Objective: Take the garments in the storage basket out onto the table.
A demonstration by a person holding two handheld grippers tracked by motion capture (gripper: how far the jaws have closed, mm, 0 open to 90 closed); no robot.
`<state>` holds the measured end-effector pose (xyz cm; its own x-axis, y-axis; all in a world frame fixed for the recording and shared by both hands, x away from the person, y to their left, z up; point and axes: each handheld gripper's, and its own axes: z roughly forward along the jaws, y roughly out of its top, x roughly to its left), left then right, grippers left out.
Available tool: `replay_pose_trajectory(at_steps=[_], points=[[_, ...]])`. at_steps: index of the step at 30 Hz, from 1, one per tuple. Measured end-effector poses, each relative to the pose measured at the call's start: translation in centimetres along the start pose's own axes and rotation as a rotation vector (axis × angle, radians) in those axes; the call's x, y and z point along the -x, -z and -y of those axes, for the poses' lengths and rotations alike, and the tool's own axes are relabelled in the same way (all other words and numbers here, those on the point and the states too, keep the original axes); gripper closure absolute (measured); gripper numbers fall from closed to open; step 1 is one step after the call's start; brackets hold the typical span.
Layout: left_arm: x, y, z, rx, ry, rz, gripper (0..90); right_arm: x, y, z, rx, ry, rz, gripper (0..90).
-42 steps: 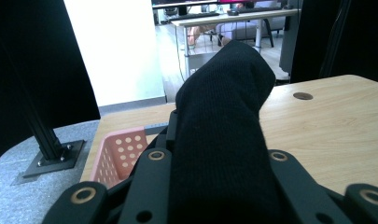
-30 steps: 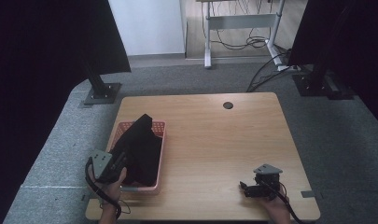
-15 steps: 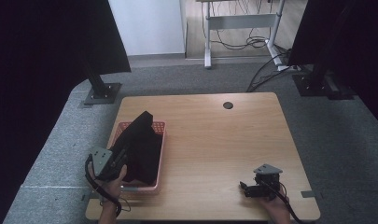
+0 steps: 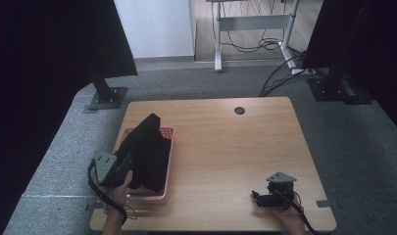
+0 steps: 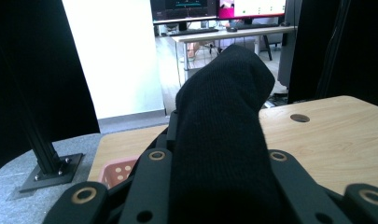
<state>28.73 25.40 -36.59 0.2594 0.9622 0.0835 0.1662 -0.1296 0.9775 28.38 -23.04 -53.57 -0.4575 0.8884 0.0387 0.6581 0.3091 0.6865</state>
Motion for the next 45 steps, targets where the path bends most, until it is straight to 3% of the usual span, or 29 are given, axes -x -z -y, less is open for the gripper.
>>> replay_pose_trajectory(at_steps=[45], points=[[1.9,-0.8,-3.3,0.033,-0.031,0.043,74.0,0.0,0.0,0.0,0.0,0.0,0.0,1.1]])
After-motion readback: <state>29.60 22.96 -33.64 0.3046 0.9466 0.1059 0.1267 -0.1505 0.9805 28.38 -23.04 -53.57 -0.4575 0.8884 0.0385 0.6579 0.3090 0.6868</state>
